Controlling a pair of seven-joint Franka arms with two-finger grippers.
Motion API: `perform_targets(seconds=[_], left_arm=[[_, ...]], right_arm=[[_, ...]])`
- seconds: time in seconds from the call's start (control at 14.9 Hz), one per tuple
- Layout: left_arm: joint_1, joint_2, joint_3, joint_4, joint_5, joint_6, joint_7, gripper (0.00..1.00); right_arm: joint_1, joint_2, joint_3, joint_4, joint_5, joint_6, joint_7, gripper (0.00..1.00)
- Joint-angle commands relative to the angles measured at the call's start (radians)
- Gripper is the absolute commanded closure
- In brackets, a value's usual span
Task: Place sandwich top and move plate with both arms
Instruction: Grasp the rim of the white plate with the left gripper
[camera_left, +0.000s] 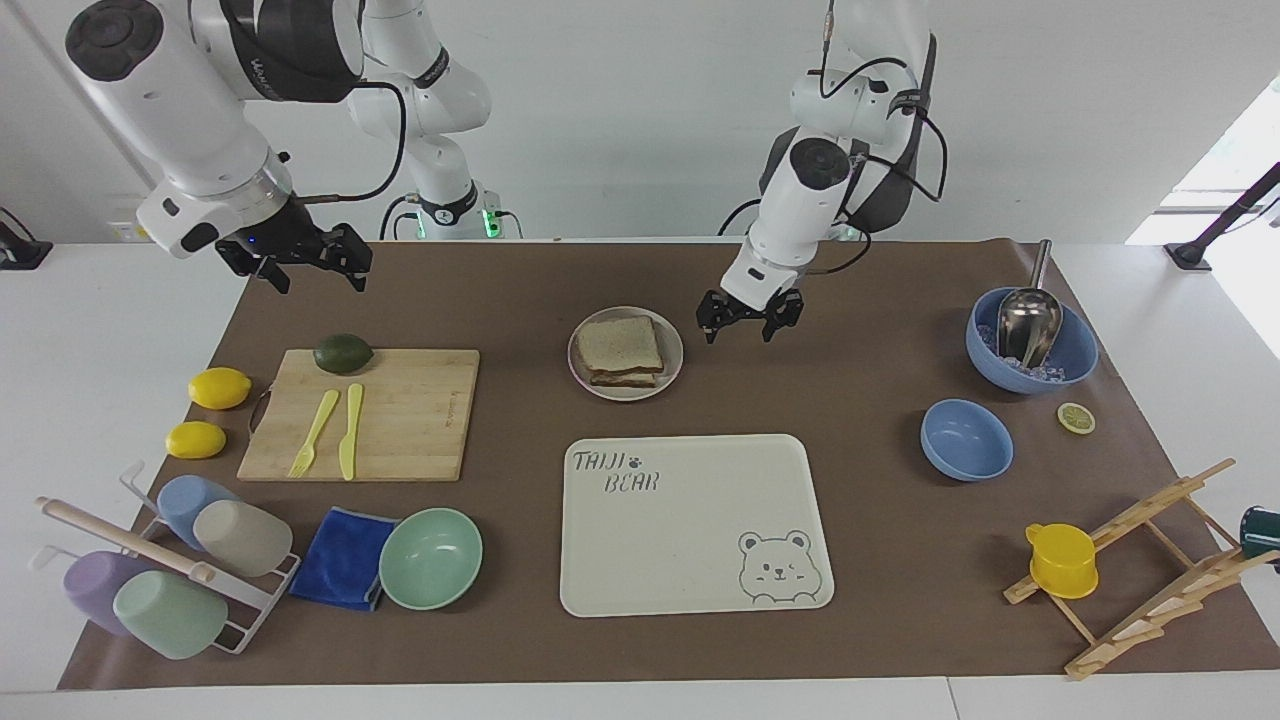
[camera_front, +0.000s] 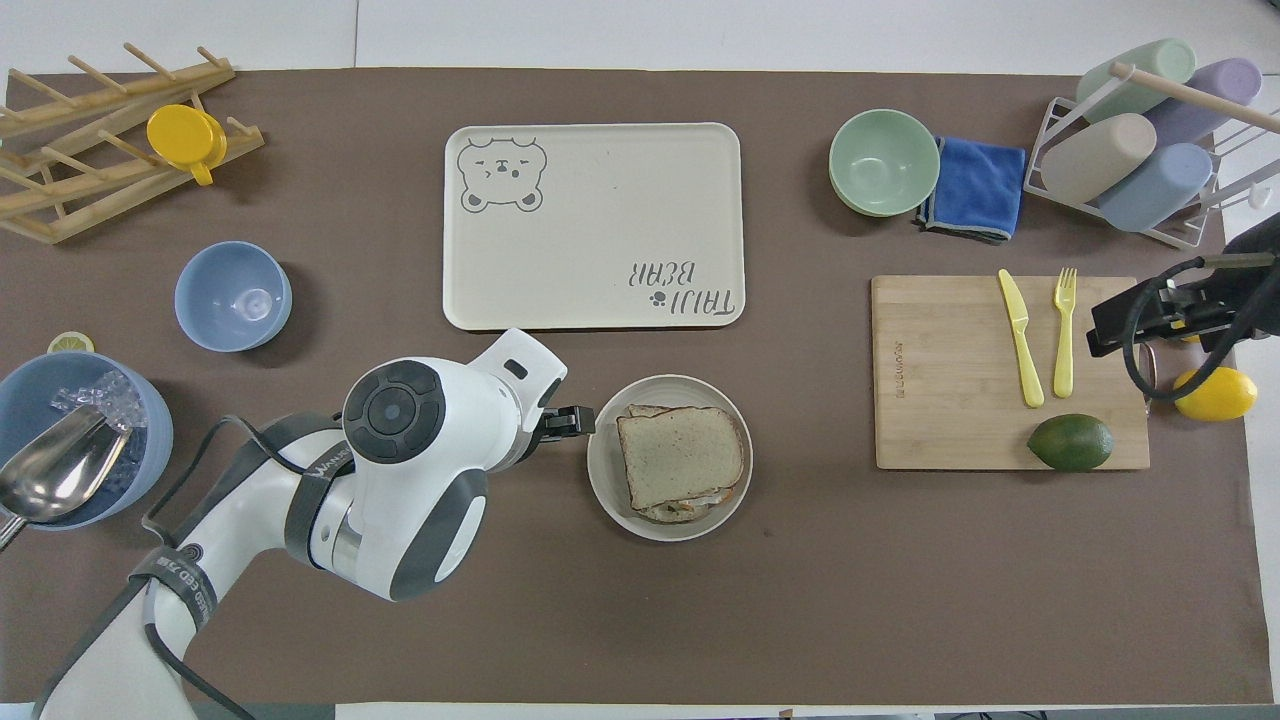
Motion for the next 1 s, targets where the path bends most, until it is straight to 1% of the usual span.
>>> perform_targets(seconds=[0.0,0.13,0.27,0.47,0.54,0.6,0.8,0.94], left_arm=[[-0.049,-0.010,0.014,-0.061,-0.028,0.069,-0.035,0.09],[-0.078,-0.014,0.014,-0.099,-0.045,0.124,-0.052,0.09],[-0.089,-0.013,0.014,-0.102,-0.056,0.138,-0.058,0.12],[-0.104,-0.010,0.015,-0.102,-0.070,0.157,-0.058,0.24],[-0.105,-0.008,0.015,-0.102,-0.070,0.157,-0.058,0.30],[-0.105,-0.005,0.014,-0.102,-0.070,0.158,-0.058,0.34],[-0.124,0.012,0.015,-0.102,-0.070,0.181,-0.060,0.39],[-0.125,0.024,0.014,-0.102,-0.071,0.196,-0.060,0.42]], right_arm=[[-0.010,-0.029,0.008,-0.030,0.001,-0.027,-0.020,0.00],[-0.010,-0.030,0.008,-0.032,0.001,-0.035,-0.018,0.00],[-0.011,-0.027,0.008,-0.030,0.001,-0.022,-0.016,0.00],[-0.030,-0.025,0.008,-0.030,-0.003,0.007,-0.019,0.00],[-0.030,-0.024,0.009,-0.030,-0.003,0.007,-0.019,0.00],[-0.037,-0.022,0.014,-0.029,-0.005,0.007,-0.019,0.00],[-0.089,-0.022,0.066,-0.026,-0.005,0.007,-0.019,0.00],[-0.085,-0.022,0.065,-0.024,-0.006,0.004,-0.019,0.00]])
